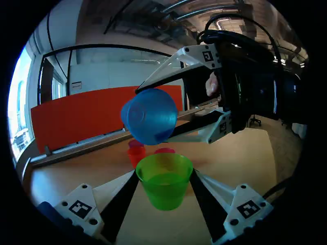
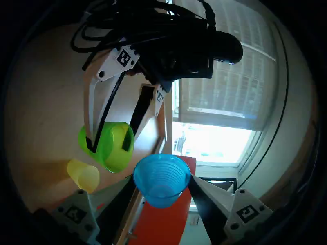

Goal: Pour water

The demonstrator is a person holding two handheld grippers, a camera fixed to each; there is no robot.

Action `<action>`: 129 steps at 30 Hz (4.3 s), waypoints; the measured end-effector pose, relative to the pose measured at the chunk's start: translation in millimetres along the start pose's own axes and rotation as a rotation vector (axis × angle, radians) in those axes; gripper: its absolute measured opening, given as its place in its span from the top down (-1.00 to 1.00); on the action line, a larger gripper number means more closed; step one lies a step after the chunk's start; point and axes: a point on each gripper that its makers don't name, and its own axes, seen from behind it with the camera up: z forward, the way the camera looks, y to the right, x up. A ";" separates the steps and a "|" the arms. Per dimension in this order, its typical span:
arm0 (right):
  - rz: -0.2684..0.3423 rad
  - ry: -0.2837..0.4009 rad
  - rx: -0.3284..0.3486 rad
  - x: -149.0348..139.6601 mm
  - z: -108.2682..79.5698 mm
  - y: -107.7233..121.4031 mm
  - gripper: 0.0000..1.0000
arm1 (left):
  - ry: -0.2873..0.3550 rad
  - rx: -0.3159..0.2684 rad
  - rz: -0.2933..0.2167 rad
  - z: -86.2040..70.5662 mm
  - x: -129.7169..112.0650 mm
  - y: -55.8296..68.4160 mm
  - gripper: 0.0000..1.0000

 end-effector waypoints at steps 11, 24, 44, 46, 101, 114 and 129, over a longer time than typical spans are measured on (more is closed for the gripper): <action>0.010 0.008 -0.001 -0.7 2.6 0.8 -0.83 | 0.001 0.003 0.001 -0.9 0.1 -0.5 -0.75; 0.139 0.027 -0.009 -13.5 7.0 8.6 -0.83 | 0.000 0.007 0.003 -3.6 0.0 -0.7 -0.74; 0.457 0.027 -0.038 -43.7 5.5 5.8 -0.83 | -0.001 0.017 0.010 -7.3 0.2 -2.3 -0.74; 0.488 0.026 -0.044 -44.0 4.4 5.2 -0.82 | -0.001 0.018 0.011 -7.6 0.2 -2.4 -0.74; 1.446 -0.065 0.129 -31.6 -22.2 -62.8 -0.82 | -0.025 0.034 0.016 -21.3 -5.4 -13.5 -0.74; 1.443 -0.072 0.242 -19.5 -36.9 -98.1 -0.83 | -0.092 -0.001 0.017 -21.3 -26.0 -9.3 -0.74; 1.456 -0.110 0.348 -11.7 -49.0 -143.0 -0.83 | -0.173 -0.049 0.031 -10.9 -52.1 0.9 -0.74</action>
